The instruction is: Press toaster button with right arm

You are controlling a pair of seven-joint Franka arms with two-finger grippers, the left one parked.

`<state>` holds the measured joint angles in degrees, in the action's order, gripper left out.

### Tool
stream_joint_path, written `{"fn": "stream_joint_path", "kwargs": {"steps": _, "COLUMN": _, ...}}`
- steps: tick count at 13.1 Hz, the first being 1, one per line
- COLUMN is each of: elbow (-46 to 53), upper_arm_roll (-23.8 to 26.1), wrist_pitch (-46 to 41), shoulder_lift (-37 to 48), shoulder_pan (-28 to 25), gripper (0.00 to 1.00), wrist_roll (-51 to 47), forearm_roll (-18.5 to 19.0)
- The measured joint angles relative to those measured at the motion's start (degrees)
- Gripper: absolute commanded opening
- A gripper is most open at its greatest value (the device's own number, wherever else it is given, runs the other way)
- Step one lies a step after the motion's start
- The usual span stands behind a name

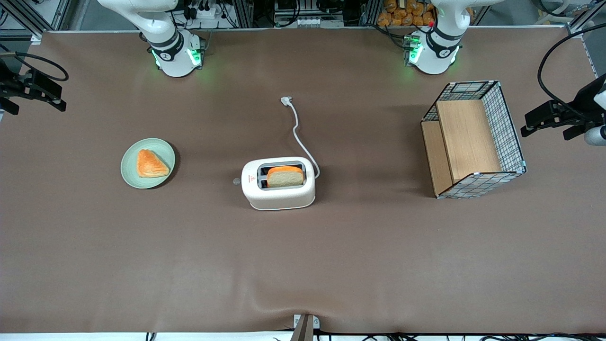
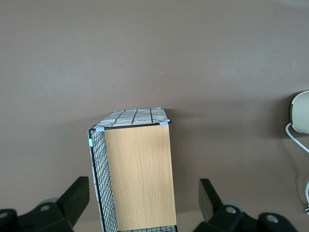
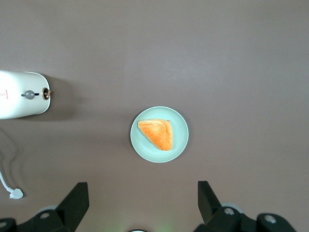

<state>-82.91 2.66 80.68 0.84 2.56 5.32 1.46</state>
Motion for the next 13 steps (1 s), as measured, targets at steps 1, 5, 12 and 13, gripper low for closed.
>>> {"fn": "stream_joint_path", "kwargs": {"steps": 1, "elbow": 0.0, "upper_arm_roll": 0.0, "wrist_pitch": 0.0, "shoulder_lift": 0.0, "shoulder_pan": 0.0, "gripper": 1.00, "wrist_roll": 0.0, "forearm_roll": 0.0}}
{"fn": "stream_joint_path", "kwargs": {"steps": 5, "elbow": 0.0, "upper_arm_roll": 0.0, "wrist_pitch": 0.0, "shoulder_lift": -0.1, "shoulder_pan": 0.0, "gripper": 1.00, "wrist_roll": 0.0, "forearm_roll": 0.0}}
{"fn": "stream_joint_path", "kwargs": {"steps": 12, "elbow": 0.0, "upper_arm_roll": 0.0, "wrist_pitch": -0.1, "shoulder_lift": -0.3, "shoulder_pan": 0.0, "gripper": 1.00, "wrist_roll": -2.2, "forearm_roll": -0.2}}
{"fn": "stream_joint_path", "kwargs": {"steps": 13, "elbow": 0.0, "upper_arm_roll": 0.0, "wrist_pitch": -0.1, "shoulder_lift": -0.3, "shoulder_pan": 0.0, "gripper": 1.00, "wrist_roll": -2.6, "forearm_roll": -0.2}}
